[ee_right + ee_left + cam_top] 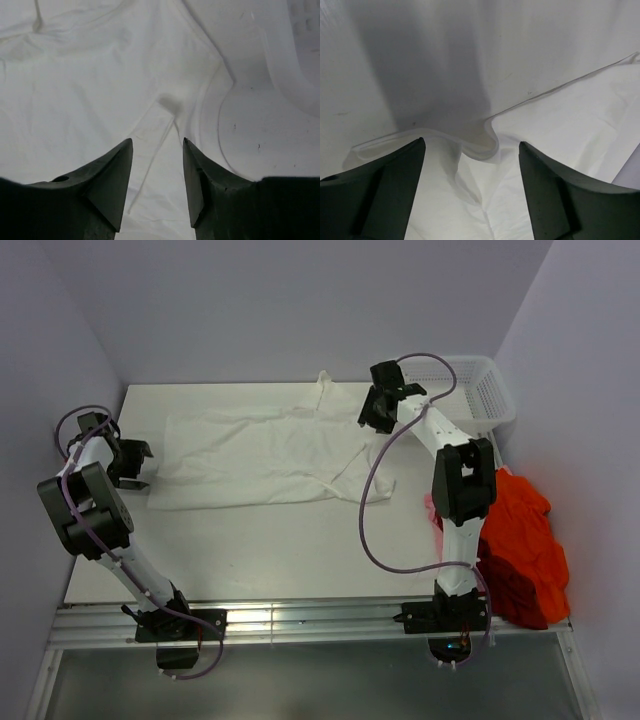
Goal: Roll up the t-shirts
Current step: Fold the tshirt
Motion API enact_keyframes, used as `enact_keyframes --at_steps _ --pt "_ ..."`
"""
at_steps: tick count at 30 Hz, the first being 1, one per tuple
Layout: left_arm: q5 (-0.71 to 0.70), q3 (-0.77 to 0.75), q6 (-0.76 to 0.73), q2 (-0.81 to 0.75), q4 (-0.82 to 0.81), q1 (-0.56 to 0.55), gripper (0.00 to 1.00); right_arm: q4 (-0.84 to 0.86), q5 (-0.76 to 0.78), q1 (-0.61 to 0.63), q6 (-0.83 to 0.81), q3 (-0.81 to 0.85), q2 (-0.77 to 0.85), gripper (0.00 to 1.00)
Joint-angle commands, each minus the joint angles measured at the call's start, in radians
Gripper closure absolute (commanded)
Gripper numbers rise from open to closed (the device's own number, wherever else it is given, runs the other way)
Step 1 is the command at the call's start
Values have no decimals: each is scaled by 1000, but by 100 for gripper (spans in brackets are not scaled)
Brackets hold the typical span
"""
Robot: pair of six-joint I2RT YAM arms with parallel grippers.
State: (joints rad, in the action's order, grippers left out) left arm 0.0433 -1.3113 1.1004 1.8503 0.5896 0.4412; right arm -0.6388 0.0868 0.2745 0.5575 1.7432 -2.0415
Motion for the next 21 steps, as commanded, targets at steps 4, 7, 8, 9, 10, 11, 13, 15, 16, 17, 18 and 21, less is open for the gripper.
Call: enact_keyframes --at_steps 4,7,8,9,10,11,13,15,16,17,18,21 --pt "17 -16 -48 -117 -8 1 11 67 -19 -29 25 -58 81 45" --pt "29 -9 -73 -173 -7 -1 8 111 -41 -29 39 -198 187 46" --pt "27 -11 -92 -189 -8 -1 8 129 -59 -28 44 -244 217 46" --pt "26 -14 -99 -213 12 -1 6 166 -65 -29 51 -339 286 46" --pt "15 -22 -108 -226 21 -2 6 178 -68 -29 58 -384 318 46" --pt "12 -23 -129 -240 32 -1 6 192 -70 -28 61 -428 358 46" --pt "15 1 -152 -290 33 -4 6 225 -82 -29 70 -546 457 46" --pt "26 46 -180 -354 21 -9 6 258 -113 -28 81 -661 518 46" --pt "30 100 -188 -379 13 -9 6 274 -128 -28 84 -698 576 46" --pt "49 131 -200 -399 -9 -9 6 298 -139 -28 84 -730 599 46" --pt "58 164 -203 -437 -23 -7 6 301 -140 -24 85 -778 619 46" --pt "116 285 -218 -491 -85 -10 7 315 -119 -24 58 -841 653 46"
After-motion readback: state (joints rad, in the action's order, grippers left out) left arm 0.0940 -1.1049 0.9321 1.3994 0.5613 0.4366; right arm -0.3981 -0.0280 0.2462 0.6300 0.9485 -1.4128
